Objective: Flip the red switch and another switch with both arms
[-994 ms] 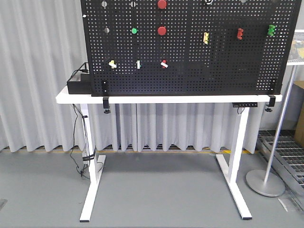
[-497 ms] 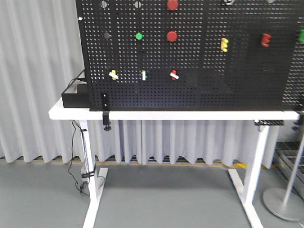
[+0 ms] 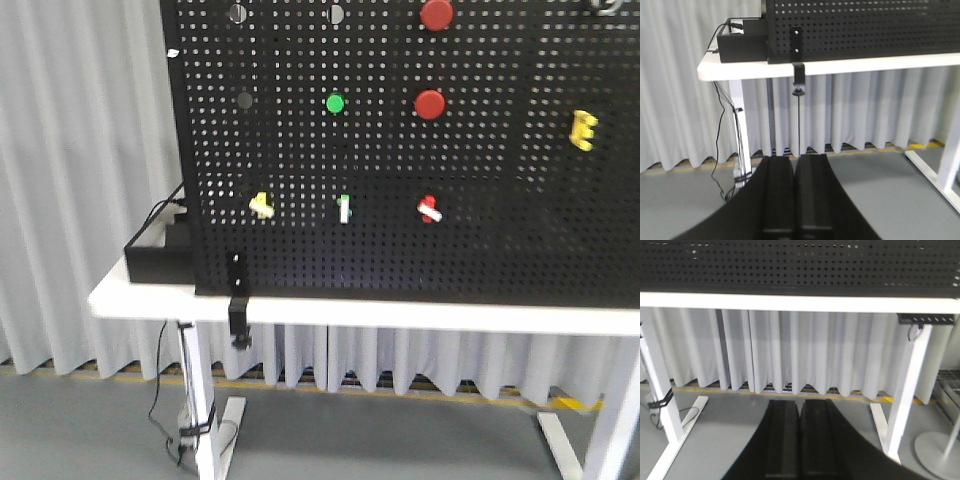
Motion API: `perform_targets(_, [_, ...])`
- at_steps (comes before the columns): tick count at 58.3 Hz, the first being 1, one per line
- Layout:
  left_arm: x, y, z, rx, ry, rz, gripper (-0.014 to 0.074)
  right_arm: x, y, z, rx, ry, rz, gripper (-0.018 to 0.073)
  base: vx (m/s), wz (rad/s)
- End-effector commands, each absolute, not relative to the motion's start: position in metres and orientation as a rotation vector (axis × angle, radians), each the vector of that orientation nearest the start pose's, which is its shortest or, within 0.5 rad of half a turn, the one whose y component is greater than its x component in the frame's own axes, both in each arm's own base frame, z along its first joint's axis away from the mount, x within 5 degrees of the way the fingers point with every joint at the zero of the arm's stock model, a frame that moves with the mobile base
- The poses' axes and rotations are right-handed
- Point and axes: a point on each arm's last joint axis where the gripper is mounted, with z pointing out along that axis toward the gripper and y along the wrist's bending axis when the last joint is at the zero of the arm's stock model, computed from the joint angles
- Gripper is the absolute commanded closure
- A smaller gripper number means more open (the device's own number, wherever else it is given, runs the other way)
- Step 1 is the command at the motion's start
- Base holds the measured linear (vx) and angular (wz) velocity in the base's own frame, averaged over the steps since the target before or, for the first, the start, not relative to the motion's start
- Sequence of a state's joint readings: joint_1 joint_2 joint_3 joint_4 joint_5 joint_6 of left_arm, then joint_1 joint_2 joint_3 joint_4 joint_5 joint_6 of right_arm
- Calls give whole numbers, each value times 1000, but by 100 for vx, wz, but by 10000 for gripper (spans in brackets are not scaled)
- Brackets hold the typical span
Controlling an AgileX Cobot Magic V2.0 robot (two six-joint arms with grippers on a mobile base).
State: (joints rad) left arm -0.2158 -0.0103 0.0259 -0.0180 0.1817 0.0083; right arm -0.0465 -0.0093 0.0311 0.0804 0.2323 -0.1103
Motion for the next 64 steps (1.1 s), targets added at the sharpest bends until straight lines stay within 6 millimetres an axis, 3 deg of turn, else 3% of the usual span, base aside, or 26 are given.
perform_targets(1, [55, -12, 190, 157, 1598, -185, 594, 56, -2, 189, 5, 1646, -60, 566, 49, 0])
perform_targets(43, [55, -12, 190, 157, 1598, -185, 594, 56, -2, 189, 5, 1646, -60, 566, 45, -8])
perform_targets(64, [55, -12, 190, 157, 1598, -185, 594, 56, -2, 189, 5, 1645, -60, 566, 20, 2])
